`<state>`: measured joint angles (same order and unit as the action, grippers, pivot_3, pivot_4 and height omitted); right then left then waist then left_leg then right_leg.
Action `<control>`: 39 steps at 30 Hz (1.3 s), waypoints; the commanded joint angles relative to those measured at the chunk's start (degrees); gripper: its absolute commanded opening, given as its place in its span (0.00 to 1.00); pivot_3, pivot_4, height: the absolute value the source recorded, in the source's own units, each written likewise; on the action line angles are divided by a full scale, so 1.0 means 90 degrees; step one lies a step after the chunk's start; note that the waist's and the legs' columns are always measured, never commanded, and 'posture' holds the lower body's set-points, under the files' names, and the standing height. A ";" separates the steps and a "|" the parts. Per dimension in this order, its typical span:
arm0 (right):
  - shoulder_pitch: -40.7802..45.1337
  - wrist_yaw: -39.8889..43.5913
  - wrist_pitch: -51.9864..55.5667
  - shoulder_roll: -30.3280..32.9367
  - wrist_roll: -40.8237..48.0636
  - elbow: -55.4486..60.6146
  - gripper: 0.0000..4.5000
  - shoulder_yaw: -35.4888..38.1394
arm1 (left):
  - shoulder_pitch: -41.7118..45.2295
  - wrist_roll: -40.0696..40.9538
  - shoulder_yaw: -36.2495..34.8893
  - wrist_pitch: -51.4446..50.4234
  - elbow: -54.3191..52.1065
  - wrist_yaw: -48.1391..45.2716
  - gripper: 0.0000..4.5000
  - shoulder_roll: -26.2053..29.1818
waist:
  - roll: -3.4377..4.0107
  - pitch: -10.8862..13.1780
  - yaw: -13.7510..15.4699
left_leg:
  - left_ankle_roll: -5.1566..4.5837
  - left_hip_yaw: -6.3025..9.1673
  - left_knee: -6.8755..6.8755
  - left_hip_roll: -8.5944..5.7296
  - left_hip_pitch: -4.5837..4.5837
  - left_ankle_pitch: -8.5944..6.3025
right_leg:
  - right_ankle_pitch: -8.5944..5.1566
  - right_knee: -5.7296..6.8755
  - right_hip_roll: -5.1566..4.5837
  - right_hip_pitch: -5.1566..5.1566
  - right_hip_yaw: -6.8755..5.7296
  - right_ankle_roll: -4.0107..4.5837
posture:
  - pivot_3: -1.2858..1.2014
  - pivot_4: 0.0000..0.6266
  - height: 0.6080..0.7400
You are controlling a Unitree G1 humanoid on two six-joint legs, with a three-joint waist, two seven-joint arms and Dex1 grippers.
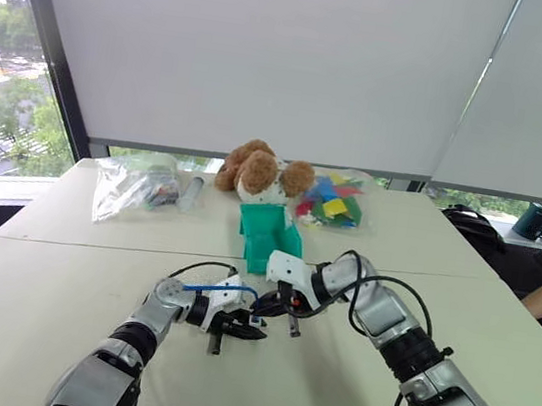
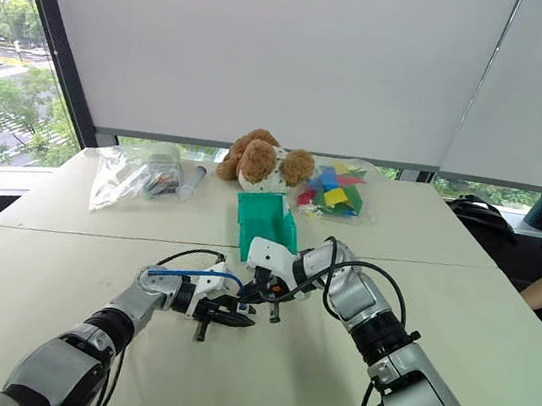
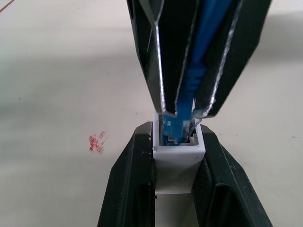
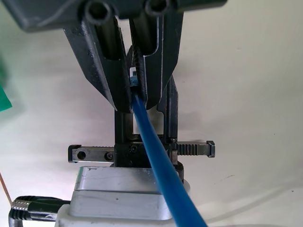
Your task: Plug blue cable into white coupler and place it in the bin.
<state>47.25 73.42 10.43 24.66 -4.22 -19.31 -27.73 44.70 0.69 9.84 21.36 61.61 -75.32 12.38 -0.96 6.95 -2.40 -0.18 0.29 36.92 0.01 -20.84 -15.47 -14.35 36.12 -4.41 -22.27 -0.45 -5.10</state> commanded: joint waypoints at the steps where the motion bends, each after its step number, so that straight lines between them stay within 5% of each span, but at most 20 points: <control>1: -0.0894 0.0190 0.0705 -0.0094 -0.0401 -0.0686 0.00 -0.0750 | 0.0097 0.0020 0.0033 0.0097 -0.0391 -0.0180 0.09 0.0039 | 0.0000 -0.0002 -0.0003 | 0.0000 0.0000 -0.0001 0.0000 0.0001 0.0000 | -0.0002 0.0000 -0.0001 0.0000 0.0000 0.0004 | 0.52 0.24 1.00; 9: -0.0698 0.0113 0.1507 -0.0177 0.0202 0.0126 0.00 -0.0005 | -0.0199 -0.0051 0.0068 -0.0144 -0.0696 -0.0252 0.99 0.0485 | 0.0031 -0.0005 -0.0001 | 0.0000 0.0001 -0.0004 0.0000 -0.0011 -0.0001 | -0.0006 -0.0002 -0.0021 -0.0010 0.0001 0.0011 | 0.52 0.24 1.00; 18: -0.0308 -0.0201 0.2442 -0.0041 0.1016 0.1088 0.00 0.1071 | -0.0772 0.0685 -0.0535 -0.1082 -0.2139 0.0002 0.99 0.1155 | 0.0061 0.0075 0.0015 | 0.0001 0.0006 -0.0002 -0.0001 -0.0096 -0.0001 | -0.0002 0.0002 -0.0041 -0.0093 0.0006 0.0012 | 0.52 0.24 1.00; 24: 0.0829 -0.0596 0.2904 0.0201 0.1497 0.0984 0.00 0.1996 | -0.1308 0.1153 -0.1010 -0.1867 -0.3275 0.0526 0.99 0.1431 | 0.0098 0.0125 0.0035 | 0.0051 0.0001 0.0022 -0.0026 -0.0295 0.0030 | 0.0026 0.0024 -0.0073 -0.0291 0.0009 -0.0016 | 0.52 0.24 1.00; 32: 0.2939 -0.1482 0.2185 -0.0163 0.1180 -0.2432 0.00 0.2302 | -0.1941 0.1631 -0.1338 -0.3052 -0.4765 0.1300 0.99 0.1591 | 0.0089 0.0177 0.0036 | 0.0053 -0.0003 0.0017 -0.0035 -0.0296 0.0031 | 0.0030 0.0011 -0.0080 -0.0284 0.0006 -0.0021 | 0.52 0.24 1.00; 38: 0.3681 -0.2233 0.1346 -0.0805 0.0825 -0.4888 0.00 0.2337 | -0.2190 0.2089 -0.1507 -0.4153 -0.5857 0.1708 0.99 0.1736 | 0.0094 0.0198 -0.0006 | 0.0055 -0.0010 0.0012 -0.0040 -0.0296 0.0032 | 0.0032 0.0008 -0.0089 -0.0282 0.0009 -0.0020 | 0.52 0.24 1.00; 39: 0.3749 -0.2482 0.1243 -0.0910 0.0764 -0.5196 0.08 0.2371 | -0.2252 0.2153 -0.1519 -0.4296 -0.6056 0.1762 1.00 0.1781 | 0.0096 0.0200 -0.0017 | 0.0056 -0.0011 0.0010 -0.0041 -0.0296 0.0032 | 0.0032 0.0008 -0.0091 -0.0283 0.0009 -0.0020 | 0.52 0.24 1.00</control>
<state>77.94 53.60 23.85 16.81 3.23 -64.27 -7.90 24.64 18.27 -2.06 -15.70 10.60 -60.27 27.46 -0.10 8.75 -2.55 0.33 0.19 36.98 -0.37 -23.50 -15.17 -14.06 36.19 -5.24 -24.83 -0.37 -5.28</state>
